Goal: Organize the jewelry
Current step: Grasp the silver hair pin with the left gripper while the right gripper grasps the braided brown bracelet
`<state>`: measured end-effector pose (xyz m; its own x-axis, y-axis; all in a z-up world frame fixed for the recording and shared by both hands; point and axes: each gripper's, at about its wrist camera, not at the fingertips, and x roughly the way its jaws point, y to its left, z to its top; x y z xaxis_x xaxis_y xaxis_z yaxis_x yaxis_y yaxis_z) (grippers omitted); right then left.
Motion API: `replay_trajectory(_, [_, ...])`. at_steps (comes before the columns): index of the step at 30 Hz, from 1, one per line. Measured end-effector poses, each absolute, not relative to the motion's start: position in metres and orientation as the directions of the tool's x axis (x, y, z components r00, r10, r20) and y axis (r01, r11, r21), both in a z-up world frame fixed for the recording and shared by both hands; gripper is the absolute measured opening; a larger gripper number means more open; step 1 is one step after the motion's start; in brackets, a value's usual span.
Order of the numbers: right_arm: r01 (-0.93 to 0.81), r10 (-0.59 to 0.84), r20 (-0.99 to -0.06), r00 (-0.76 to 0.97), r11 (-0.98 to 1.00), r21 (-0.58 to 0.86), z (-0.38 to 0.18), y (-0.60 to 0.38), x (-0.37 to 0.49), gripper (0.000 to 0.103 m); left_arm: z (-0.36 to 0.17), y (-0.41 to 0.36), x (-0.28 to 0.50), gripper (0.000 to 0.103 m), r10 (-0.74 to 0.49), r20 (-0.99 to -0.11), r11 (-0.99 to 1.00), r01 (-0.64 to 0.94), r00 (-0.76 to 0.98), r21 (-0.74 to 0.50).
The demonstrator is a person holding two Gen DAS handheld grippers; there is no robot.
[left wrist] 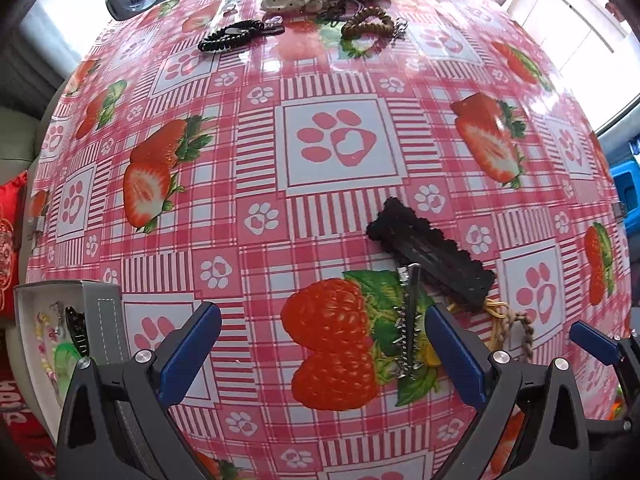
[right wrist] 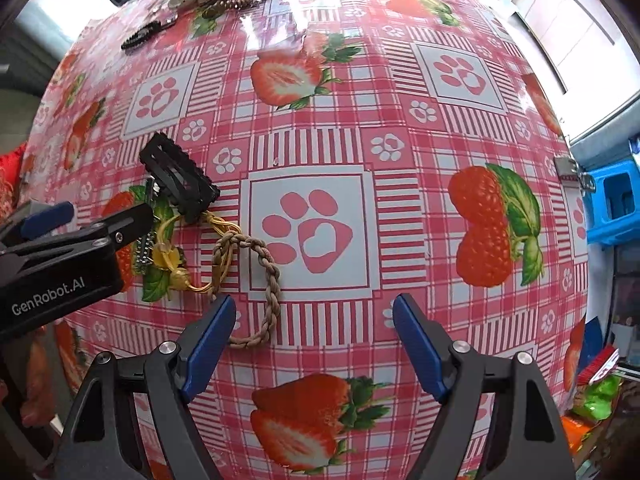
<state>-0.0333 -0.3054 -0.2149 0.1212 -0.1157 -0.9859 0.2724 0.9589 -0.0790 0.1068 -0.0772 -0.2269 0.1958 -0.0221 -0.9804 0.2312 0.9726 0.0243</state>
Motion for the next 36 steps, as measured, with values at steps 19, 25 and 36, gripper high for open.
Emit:
replay_trajectory(19, [0.179,-0.171,-0.971,0.169,0.974,-0.14,-0.221,-0.272,-0.006,0.011,-0.218,-0.098,0.091,0.051,-0.104,-0.978,0.948,0.315,0.18,-0.043])
replay_trajectory(25, [0.187,-0.153,-0.972,0.177,0.975,-0.119,-0.208,-0.286,-0.016,0.007,-0.213,-0.109,0.081,0.016,-0.144,-0.974,0.934,0.35,0.174,-0.076])
replay_trajectory(36, [0.24,-0.021,-0.979,0.203,0.97,0.029,-0.192,-0.299,-0.036,0.007,-0.196,-0.054,0.07,0.016,-0.206,-0.961,0.954,0.258,0.182,-0.156])
